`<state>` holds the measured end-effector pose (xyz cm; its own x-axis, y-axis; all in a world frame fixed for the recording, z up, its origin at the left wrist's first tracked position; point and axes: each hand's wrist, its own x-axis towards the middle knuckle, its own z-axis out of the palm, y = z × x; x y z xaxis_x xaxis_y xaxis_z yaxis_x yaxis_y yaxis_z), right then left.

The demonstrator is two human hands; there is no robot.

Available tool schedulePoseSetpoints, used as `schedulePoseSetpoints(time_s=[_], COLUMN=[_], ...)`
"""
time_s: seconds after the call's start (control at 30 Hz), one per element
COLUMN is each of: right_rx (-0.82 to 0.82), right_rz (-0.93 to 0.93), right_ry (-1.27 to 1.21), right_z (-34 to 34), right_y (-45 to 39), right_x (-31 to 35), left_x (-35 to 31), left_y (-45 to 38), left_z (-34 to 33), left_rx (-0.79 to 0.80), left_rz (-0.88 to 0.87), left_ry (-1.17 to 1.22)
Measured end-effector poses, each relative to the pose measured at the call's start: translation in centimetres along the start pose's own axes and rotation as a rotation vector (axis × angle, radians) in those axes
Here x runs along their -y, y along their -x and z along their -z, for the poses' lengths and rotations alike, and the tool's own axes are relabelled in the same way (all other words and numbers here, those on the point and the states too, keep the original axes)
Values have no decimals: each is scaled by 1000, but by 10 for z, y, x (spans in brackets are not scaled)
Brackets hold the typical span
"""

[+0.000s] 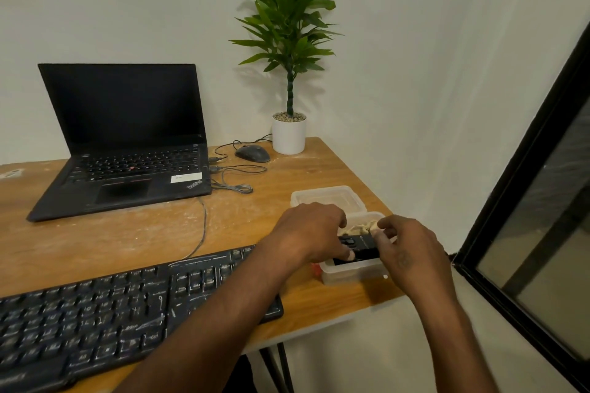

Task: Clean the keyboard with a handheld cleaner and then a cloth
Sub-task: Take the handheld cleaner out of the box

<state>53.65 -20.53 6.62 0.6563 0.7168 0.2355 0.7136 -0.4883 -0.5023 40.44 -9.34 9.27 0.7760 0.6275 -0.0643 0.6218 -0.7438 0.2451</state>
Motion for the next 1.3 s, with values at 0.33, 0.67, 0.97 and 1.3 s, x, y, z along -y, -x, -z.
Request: schedulePoseSetpoints(time_s=[0.33,0.67,0.97,1.3], right_rx=[-20,-192,102,185], right_rz=[18,-56,-245,-173], right_ry=[26,-301,-1221,-1424], right_z=[-9,-8,0,-9], right_y=[2,12,15,33], right_x=[3,5,35,69], left_x=[6,10,11,26], left_y=[1,27,53,81], left_z=[-9,-4,-3,9], left_rx=[9,-347,-519,-620], left_rz=[46,38,-35,6], left_ry=[79,277,517,356])
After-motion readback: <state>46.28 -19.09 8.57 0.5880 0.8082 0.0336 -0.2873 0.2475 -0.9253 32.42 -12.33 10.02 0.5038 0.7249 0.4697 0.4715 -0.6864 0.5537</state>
